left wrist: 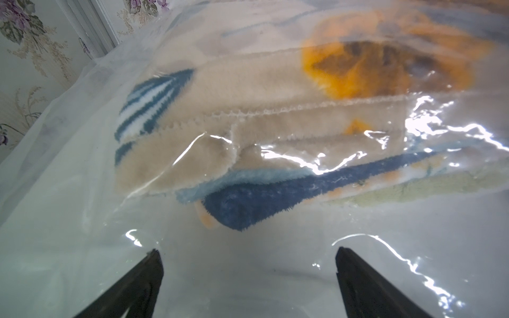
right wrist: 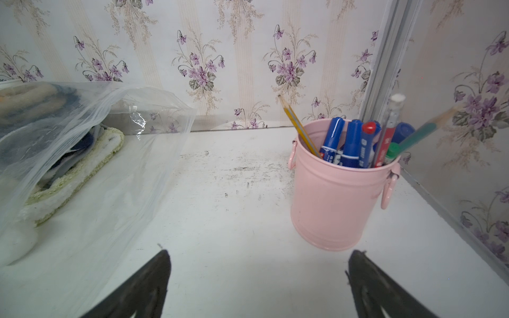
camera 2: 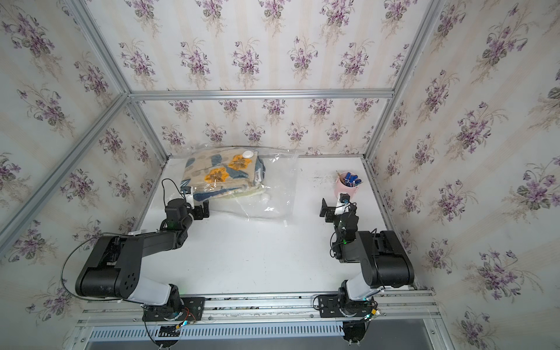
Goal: Take the blanket out of the vacuum bag
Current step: Adjust the vacuum bag at the center of the board.
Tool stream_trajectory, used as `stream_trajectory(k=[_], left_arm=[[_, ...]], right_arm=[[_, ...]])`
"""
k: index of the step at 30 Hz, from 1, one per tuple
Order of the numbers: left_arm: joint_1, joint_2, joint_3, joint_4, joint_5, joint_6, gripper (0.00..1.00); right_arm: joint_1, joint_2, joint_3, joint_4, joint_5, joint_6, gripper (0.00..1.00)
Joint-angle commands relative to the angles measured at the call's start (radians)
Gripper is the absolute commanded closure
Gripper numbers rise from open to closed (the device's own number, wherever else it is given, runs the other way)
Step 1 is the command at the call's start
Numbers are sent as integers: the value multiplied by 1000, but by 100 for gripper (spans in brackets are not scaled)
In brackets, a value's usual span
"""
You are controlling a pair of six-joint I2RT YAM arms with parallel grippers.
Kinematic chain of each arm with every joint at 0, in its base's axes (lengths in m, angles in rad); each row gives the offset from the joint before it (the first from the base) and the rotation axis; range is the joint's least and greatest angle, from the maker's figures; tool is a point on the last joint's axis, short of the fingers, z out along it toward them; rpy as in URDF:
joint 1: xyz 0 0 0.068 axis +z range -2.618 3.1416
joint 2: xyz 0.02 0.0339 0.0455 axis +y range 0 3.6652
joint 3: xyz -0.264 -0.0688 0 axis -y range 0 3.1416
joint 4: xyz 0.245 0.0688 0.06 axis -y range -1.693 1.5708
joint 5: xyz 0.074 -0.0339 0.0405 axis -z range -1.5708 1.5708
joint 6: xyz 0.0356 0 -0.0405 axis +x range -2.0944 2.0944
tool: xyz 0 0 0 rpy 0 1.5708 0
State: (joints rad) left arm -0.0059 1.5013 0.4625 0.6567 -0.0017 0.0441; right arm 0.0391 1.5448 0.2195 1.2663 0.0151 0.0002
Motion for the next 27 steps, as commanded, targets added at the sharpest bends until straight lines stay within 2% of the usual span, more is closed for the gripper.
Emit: stream_trajectory(k=[1, 19, 24, 27], left_arm=[[0, -5, 1, 12, -1, 2, 0], [1, -3, 2, 8, 3, 0, 0], [1, -5, 4, 9, 3, 1, 0], [1, -7, 2, 13, 1, 0, 0]], right_arm=[[1, -2, 3, 18, 10, 0, 0], [1, -4, -3, 24, 17, 1, 0], [0, -29, -60, 121, 96, 32, 0], [1, -99, -53, 61, 131, 40, 0]])
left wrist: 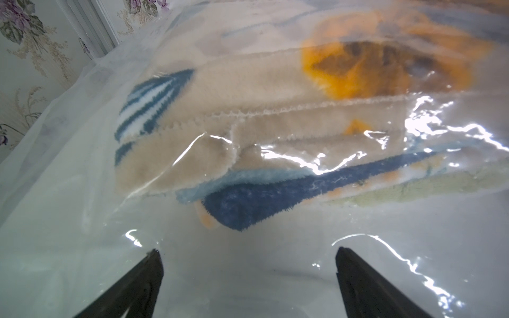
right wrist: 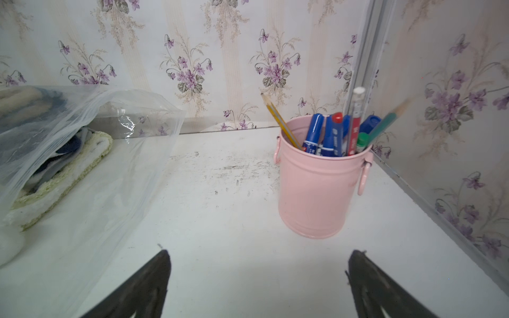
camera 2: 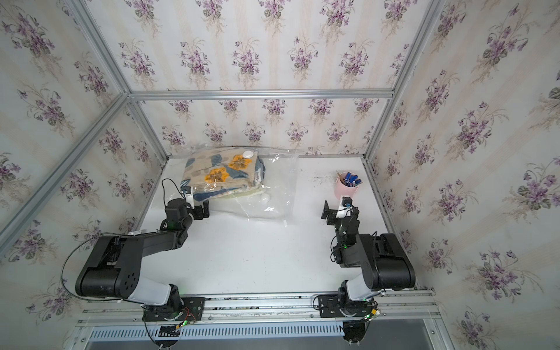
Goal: Take the blanket out of the vacuum bag
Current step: Adjust the vacuum bag at the center of the board.
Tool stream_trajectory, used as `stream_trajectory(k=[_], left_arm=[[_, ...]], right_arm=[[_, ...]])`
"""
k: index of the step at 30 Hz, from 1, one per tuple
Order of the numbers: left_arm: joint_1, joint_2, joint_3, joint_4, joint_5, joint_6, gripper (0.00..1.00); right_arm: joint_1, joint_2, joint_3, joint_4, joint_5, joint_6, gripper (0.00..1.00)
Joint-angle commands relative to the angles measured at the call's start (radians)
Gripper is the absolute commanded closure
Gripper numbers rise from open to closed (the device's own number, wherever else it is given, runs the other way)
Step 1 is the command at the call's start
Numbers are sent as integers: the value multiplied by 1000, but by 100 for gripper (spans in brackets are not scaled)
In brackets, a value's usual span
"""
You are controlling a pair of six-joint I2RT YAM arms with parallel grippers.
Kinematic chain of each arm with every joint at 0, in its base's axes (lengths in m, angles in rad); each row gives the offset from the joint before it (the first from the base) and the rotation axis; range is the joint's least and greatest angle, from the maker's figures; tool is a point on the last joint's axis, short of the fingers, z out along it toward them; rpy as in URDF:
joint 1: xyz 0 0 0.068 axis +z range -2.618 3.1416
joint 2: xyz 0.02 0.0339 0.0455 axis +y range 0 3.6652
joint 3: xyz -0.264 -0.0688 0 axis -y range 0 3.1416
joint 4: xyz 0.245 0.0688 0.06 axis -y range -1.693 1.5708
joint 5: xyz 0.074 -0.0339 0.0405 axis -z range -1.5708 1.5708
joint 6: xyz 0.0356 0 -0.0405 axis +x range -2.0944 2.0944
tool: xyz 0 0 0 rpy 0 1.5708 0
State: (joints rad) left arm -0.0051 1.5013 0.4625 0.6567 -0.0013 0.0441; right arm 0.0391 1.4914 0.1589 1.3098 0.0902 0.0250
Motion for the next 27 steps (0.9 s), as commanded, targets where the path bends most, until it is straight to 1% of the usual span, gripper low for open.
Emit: stream_trajectory(k=[1, 2, 3, 5, 6, 8, 9, 10, 11, 12, 13, 14, 15, 16, 17, 18, 19, 20, 21, 22, 24, 27], left_arm=[[1, -13, 15, -15, -2, -2, 0], [1, -23, 30, -44, -9, -4, 0], [-3, -50, 64, -117, -16, -2, 0], [-5, -131, 157, -317, -16, 1, 0], [-8, -162, 192, -383, -8, 2, 0], [-16, -227, 237, -471, -8, -15, 0], [-19, -264, 263, -526, -18, -35, 0], [-21, -294, 285, -574, -29, -55, 0], [-22, -326, 312, -634, -41, -91, 0], [-22, -348, 340, -694, -53, -133, 0], [-22, -364, 360, -738, -62, -176, 0], [-21, -376, 378, -780, -63, -241, 0], [-22, -381, 391, -812, -59, -318, 0], [-21, -382, 398, -851, -70, -395, 0], [-21, -380, 401, -901, -116, -499, 0], [-19, -375, 408, -970, -171, -611, 0], [-4, -367, 408, -1000, -162, -667, 0], [15, -359, 395, -967, -73, -635, 0], [24, -350, 390, -954, -17, -628, 0], [28, -336, 395, -962, 22, -636, 0], [27, -312, 410, -983, 101, -622, 0], [28, -300, 436, -1059, 159, -609, 0]], right_arm=[[2, -81, 29, -68, 57, 14, 0], [2, -117, 65, -180, 63, 9, 0], [5, -145, 109, -282, 81, 6, 0], [14, -186, 201, -479, 150, 37, 0], [19, -202, 265, -598, 197, 92, 0], [19, -203, 410, -867, 228, 232, 0], [19, -186, 469, -949, 206, 288, 0], [18, -160, 507, -988, 186, 332, 0], [14, -127, 552, -1048, 174, 447, 0], [-5, -87, 605, -1140, 123, 546, 0], [-25, -57, 639, -1192, 31, 566, 0], [-43, -30, 653, -1171, -115, 528, 14], [-44, -22, 636, -1116, -213, 492, 35], [-36, -34, 613, -1076, -246, 491, 44], [-21, -59, 586, -1041, -253, 497, 50], [-7, -84, 568, -1021, -255, 503, 52], [5, -110, 555, -996, -288, 510, 49], [15, -123, 551, -972, -353, 516, 42], [24, -125, 559, -961, -411, 525, 37], [33, -118, 573, -952, -468, 541, 34], [58, -98, 579, -906, -538, 588, 32], [115, -35, 619, -884, -566, 614, 29]])
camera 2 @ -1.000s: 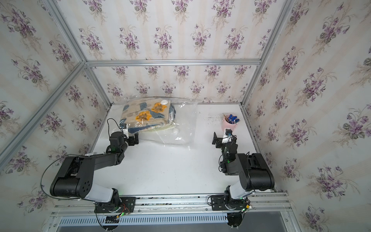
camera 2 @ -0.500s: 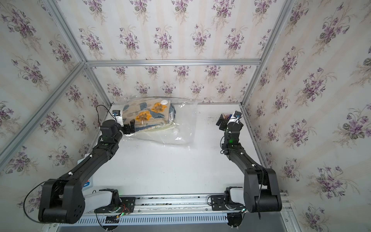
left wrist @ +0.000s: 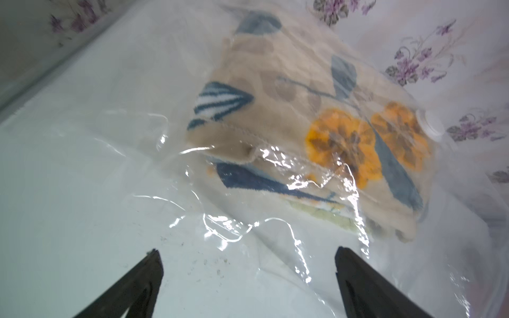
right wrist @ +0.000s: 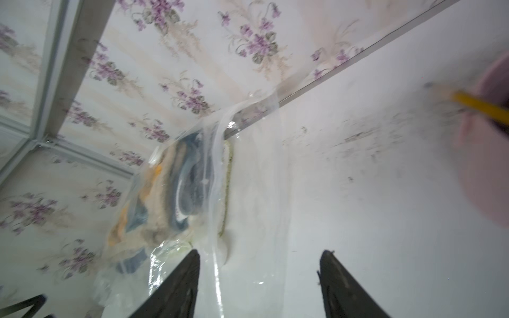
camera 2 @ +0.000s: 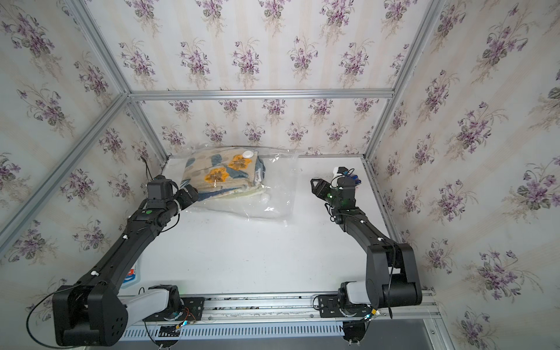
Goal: Take the blanket out of the vacuum bag
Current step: Adjust the vacuum bag at the center of the board.
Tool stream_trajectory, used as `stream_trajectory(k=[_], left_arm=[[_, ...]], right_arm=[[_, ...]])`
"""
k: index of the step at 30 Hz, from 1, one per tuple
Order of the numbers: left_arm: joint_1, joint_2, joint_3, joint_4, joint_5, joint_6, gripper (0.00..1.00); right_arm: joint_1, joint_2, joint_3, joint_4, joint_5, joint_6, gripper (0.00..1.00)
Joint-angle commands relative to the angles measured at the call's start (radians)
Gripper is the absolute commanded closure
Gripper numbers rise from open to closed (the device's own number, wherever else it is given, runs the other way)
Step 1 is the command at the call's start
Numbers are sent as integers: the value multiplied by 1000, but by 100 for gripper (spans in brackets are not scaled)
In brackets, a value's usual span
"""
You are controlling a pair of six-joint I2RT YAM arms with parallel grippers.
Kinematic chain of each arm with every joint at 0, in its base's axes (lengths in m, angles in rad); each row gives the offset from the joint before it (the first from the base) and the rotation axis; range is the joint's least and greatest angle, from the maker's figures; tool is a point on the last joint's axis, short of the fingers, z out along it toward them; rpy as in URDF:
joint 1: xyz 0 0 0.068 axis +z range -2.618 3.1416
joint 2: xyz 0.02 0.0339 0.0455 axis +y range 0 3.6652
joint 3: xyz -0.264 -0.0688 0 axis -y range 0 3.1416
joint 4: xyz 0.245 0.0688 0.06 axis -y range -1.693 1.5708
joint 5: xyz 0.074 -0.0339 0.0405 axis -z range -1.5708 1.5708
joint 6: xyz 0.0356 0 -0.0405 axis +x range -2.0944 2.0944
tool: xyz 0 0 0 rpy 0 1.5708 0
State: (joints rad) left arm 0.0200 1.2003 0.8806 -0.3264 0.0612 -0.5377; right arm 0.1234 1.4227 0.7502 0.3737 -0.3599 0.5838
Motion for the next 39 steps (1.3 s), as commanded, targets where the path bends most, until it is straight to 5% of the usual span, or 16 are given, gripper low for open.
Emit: stream_trajectory(k=[1, 9, 19, 23, 28, 33, 39], left_arm=[[1, -10, 16, -88, 107, -23, 0], [-8, -233, -30, -127, 165, -119, 0], [-9, -223, -99, -165, 193, -117, 0], [-9, -198, -128, -116, 203, -128, 0], [-9, -156, -146, -60, 201, -134, 1], [-9, -105, -174, -1, 185, -116, 25], [-8, -9, -166, 35, 147, -92, 72]], right_arm=[[51, 59, 52, 43, -122, 53, 29], [92, 183, 151, 83, -160, 107, 23], [93, 311, 233, 123, -215, 175, 19], [94, 366, 259, 103, -193, 187, 29], [109, 404, 224, 205, -259, 238, 59], [137, 380, 142, 231, -255, 224, 83], [168, 324, 48, 272, -240, 247, 95]])
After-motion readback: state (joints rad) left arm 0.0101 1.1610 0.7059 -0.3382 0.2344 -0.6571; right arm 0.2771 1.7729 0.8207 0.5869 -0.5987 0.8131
